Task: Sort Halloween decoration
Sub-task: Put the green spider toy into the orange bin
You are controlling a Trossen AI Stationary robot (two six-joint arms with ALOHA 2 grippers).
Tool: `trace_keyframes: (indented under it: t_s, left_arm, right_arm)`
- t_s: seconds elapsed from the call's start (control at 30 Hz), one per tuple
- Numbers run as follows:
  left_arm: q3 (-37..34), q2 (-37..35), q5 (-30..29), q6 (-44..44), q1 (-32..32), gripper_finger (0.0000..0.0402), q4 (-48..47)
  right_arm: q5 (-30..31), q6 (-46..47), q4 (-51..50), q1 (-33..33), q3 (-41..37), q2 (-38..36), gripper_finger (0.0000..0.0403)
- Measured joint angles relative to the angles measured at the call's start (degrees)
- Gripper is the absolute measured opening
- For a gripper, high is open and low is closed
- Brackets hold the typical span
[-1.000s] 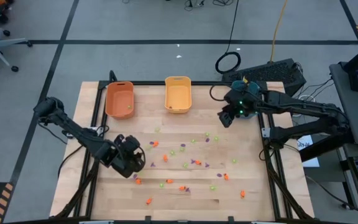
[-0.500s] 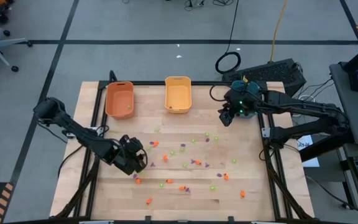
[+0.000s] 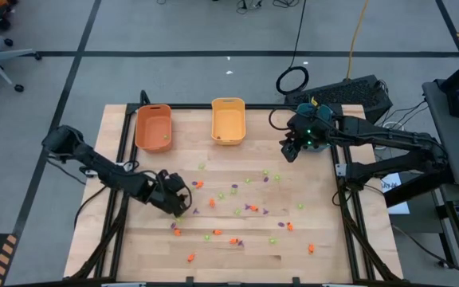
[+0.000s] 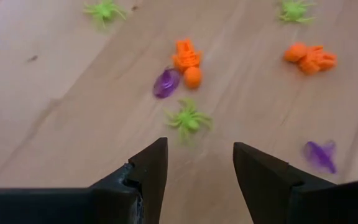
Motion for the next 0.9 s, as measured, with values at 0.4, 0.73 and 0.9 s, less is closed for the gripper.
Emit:
trace_keyframes:
  t_s: [0.4,0.73,0.9]
  left_arm:
    - [-1.6,0.0,2.3,6.5,4.1,0.0186,2.6]
    - [-1.6,4.2,5.7,9.8,5.3,0.0186,5.8]
    - [-1.5,6.8,5.7,9.5,5.3,0.0178,8.6]
  right_arm:
    - [0.0,0.0,0.0,0.0,0.0,0.0,0.0171]
    - [-0.1,0.0,-0.1,0.0,0.0,0.0,0.0171]
    - [-0.3,0.0,-0.1,0.0,0.0,0.0,0.0171]
